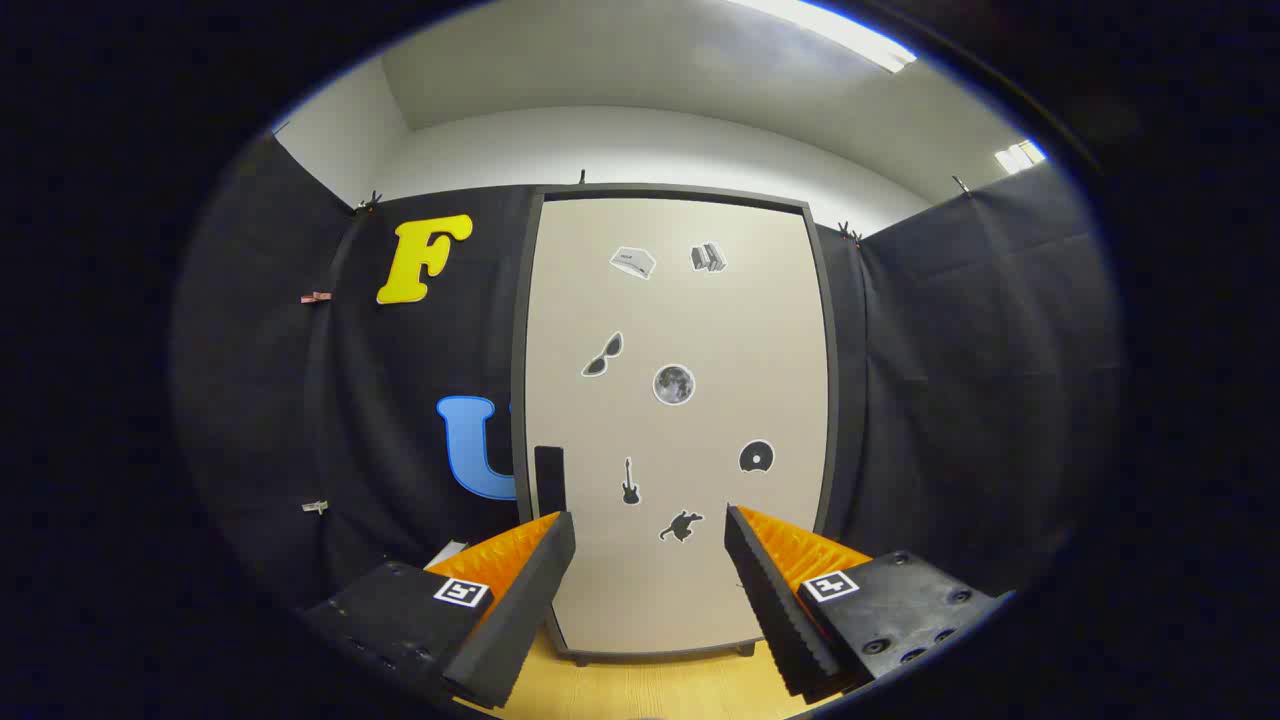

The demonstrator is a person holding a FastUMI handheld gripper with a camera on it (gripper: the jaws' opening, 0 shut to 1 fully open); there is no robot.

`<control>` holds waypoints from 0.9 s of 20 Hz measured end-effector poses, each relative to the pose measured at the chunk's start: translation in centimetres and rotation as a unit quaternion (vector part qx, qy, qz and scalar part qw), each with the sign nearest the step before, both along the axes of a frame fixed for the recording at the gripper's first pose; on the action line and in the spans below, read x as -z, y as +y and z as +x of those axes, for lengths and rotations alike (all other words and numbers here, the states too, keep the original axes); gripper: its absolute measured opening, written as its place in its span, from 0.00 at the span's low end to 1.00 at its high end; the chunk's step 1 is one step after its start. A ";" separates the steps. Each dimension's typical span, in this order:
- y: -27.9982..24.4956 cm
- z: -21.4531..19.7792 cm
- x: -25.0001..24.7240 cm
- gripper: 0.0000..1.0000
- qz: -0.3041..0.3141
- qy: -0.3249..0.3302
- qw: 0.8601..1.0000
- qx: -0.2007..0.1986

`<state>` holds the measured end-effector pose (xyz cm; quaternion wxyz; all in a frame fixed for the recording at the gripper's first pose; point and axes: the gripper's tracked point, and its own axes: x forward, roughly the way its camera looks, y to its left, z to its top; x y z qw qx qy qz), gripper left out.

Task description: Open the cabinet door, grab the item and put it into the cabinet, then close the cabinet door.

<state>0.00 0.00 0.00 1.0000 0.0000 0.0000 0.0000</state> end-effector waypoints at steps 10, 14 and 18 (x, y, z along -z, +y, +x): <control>-0.3 -0.8 -0.3 0.97 -0.002 -0.004 1.000 0.008; -0.5 -1.2 -0.5 0.98 -0.001 -0.006 1.000 0.011; -0.4 -1.2 -0.3 0.97 0.000 -0.003 1.000 0.013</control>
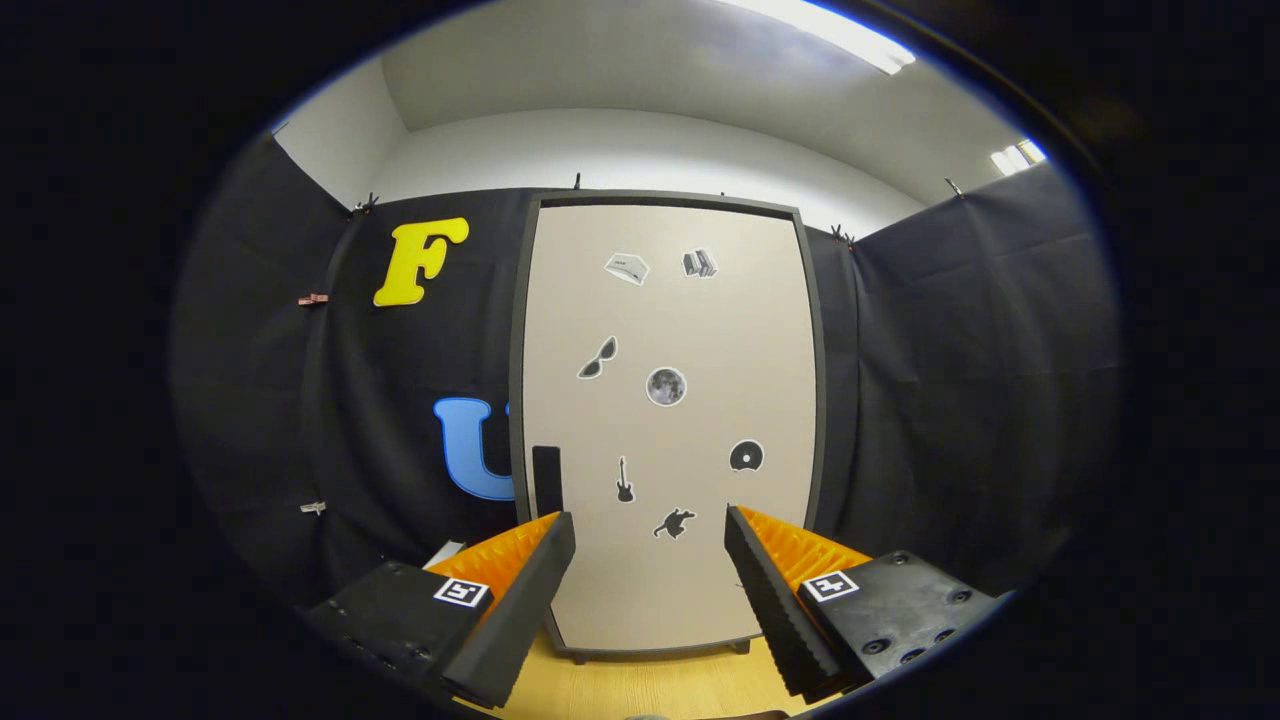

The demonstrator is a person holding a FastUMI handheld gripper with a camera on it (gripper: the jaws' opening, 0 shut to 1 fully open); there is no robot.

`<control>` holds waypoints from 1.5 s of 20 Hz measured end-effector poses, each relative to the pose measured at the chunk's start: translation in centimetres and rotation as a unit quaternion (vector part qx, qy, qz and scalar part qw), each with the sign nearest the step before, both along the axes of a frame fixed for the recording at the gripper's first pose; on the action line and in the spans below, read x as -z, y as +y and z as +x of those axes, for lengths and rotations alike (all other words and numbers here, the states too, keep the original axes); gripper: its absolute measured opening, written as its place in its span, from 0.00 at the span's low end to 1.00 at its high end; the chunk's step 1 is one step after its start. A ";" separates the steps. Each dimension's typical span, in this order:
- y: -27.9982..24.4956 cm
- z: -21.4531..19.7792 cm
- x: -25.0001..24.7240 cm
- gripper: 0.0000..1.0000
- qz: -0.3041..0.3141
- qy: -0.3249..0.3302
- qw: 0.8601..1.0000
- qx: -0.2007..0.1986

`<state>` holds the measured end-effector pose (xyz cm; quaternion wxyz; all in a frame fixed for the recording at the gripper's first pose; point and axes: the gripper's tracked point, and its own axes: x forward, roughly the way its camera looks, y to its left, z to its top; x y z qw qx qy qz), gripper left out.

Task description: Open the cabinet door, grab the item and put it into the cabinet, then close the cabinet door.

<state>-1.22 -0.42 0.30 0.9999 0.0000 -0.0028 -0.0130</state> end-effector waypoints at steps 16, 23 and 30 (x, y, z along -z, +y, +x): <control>5.7 4.6 2.5 0.97 0.001 0.013 0.999 -0.030; 8.7 9.9 4.8 0.98 0.012 0.020 0.999 -0.031; 9.7 14.6 7.5 0.98 0.007 0.034 0.999 -0.023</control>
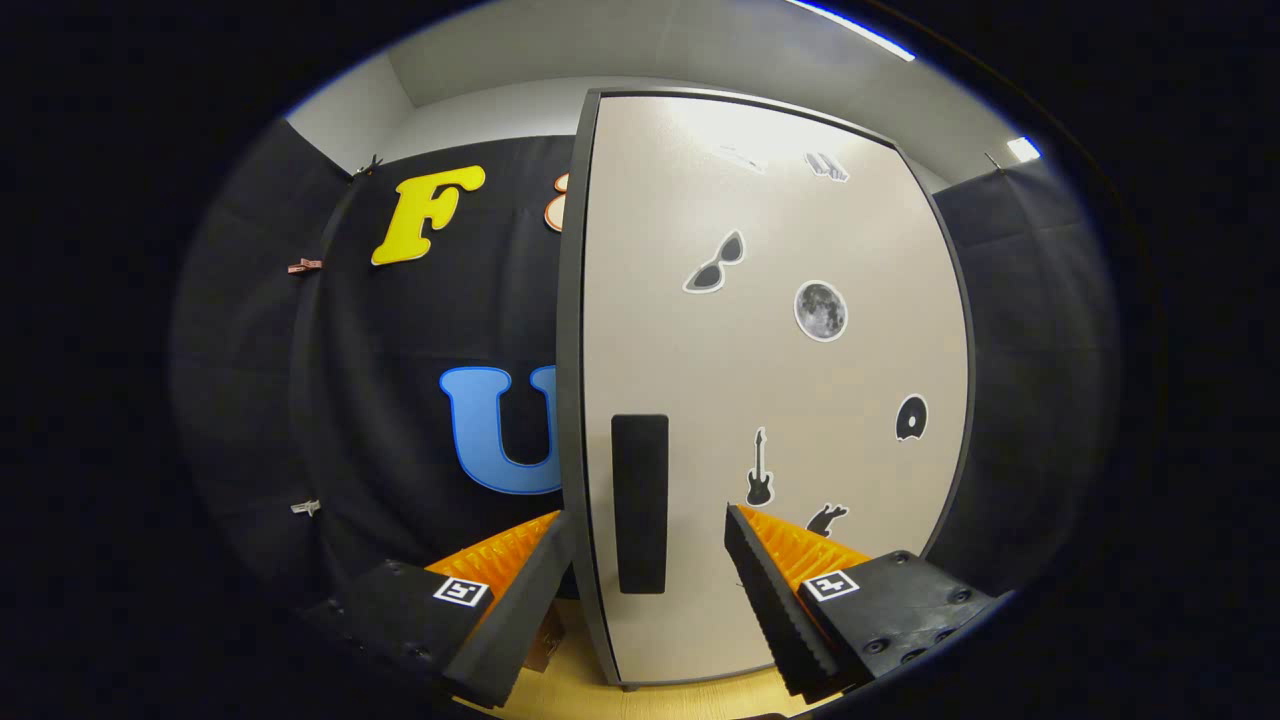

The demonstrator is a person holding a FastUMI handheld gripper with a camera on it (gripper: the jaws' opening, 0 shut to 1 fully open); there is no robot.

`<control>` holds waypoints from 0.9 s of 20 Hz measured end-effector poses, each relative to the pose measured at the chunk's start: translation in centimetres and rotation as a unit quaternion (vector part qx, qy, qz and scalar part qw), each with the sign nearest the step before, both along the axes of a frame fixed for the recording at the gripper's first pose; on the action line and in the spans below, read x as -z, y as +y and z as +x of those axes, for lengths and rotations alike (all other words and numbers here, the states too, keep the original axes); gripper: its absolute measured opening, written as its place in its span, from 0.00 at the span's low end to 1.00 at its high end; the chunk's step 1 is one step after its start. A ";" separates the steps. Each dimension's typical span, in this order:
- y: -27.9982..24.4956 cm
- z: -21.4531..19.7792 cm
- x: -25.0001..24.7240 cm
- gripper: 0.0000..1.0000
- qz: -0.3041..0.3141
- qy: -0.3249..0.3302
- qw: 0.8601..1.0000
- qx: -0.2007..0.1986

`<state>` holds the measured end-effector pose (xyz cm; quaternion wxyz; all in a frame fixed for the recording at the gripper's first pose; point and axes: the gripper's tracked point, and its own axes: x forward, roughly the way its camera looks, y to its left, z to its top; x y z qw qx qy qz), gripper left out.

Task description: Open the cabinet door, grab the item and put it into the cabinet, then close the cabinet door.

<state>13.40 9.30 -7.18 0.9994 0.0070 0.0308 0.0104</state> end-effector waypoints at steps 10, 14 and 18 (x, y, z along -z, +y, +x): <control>-0.3 3.4 3.0 0.73 0.000 0.031 0.999 0.020; 0.2 3.7 3.3 0.38 0.000 0.034 0.999 0.016; 0.1 3.6 3.4 0.21 0.007 0.044 0.999 0.020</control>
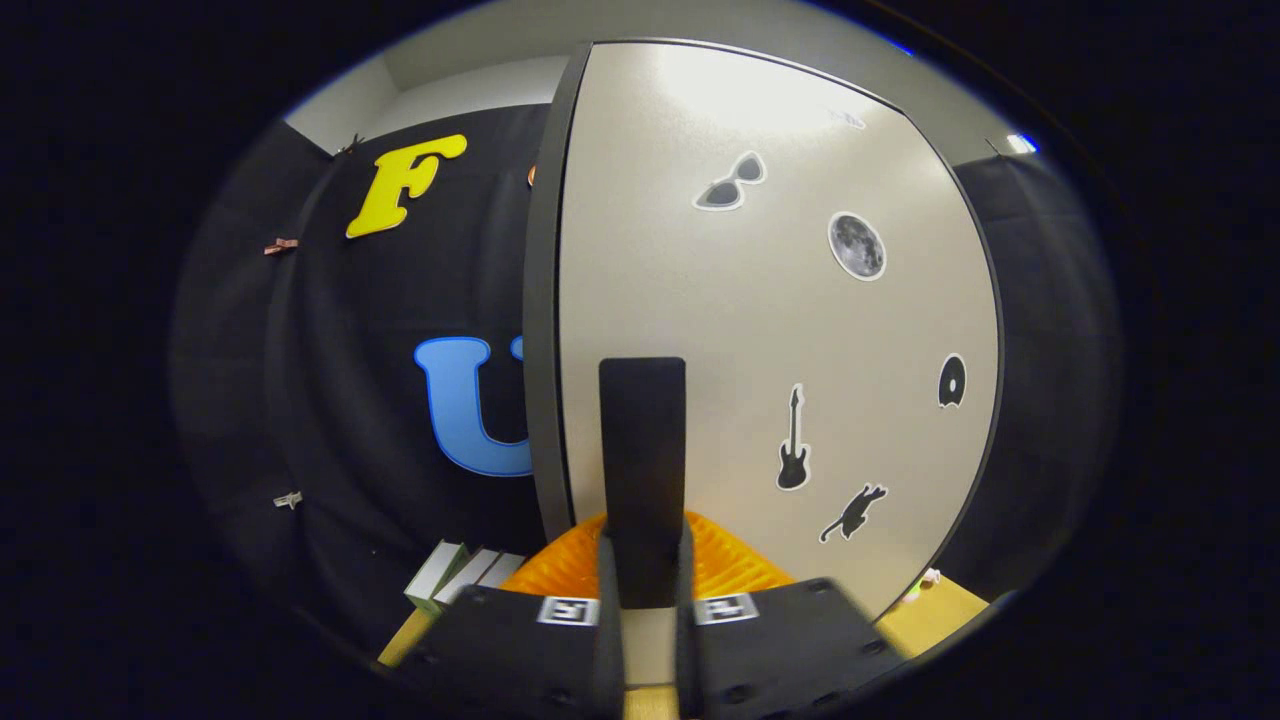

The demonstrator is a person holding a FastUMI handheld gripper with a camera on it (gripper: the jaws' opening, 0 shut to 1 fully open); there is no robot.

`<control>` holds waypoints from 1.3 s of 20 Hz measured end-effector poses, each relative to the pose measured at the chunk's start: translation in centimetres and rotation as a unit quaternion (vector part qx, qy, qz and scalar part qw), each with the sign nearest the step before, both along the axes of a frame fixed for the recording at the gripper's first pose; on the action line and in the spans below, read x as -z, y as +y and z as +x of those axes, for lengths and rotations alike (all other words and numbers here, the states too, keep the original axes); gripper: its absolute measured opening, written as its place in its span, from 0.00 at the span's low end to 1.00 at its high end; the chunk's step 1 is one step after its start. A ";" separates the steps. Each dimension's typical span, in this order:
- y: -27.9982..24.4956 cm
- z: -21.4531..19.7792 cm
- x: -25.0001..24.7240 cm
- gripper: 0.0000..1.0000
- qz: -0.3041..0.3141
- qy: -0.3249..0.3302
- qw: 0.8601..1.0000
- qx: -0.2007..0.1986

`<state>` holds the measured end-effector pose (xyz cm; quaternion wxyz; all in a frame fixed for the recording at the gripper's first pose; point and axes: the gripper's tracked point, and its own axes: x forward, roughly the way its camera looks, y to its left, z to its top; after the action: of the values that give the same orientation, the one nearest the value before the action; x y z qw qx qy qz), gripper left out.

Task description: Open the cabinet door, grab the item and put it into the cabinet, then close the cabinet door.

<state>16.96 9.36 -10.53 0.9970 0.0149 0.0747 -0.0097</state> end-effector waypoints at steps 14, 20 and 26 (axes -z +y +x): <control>-1.1 -4.6 -0.7 0.15 0.017 -0.002 0.999 -0.046; -2.8 -6.9 -1.0 0.15 0.011 0.001 1.000 -0.029; -4.0 -8.8 -1.4 0.15 0.022 0.000 0.998 -0.064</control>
<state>8.12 5.33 -9.16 0.9951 0.0317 0.0758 0.0557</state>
